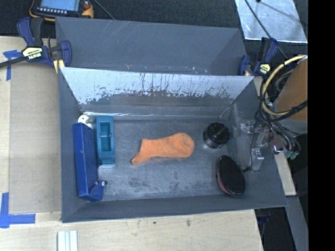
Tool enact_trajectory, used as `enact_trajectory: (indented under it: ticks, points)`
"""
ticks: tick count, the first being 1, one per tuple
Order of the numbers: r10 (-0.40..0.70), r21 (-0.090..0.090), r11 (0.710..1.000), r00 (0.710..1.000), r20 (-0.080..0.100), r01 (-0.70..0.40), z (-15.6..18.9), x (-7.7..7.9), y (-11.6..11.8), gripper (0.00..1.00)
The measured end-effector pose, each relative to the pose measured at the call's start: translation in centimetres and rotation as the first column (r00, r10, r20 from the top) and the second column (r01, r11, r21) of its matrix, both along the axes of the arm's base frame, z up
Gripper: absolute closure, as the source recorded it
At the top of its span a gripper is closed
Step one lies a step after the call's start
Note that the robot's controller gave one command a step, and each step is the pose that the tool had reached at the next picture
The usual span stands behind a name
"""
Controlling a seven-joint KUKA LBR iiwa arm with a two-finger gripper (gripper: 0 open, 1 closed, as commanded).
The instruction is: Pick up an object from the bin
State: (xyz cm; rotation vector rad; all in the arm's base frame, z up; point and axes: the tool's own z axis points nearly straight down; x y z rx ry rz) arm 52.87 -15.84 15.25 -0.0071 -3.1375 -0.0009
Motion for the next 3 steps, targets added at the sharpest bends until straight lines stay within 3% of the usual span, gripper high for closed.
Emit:
enact_trajectory:
  ticks: [1,2,3]
  points:
    - [0.003,-0.002,1.0,1.0,0.007,-0.003,0.5,0.2,0.1,0.0]
    - [-0.076,-0.003,0.997,0.997,0.012,0.076,-3.7,3.1,3.5,0.0]
    - [-0.391,0.006,0.92,0.92,0.011,0.391,-6.4,3.0,2.7,1.0]
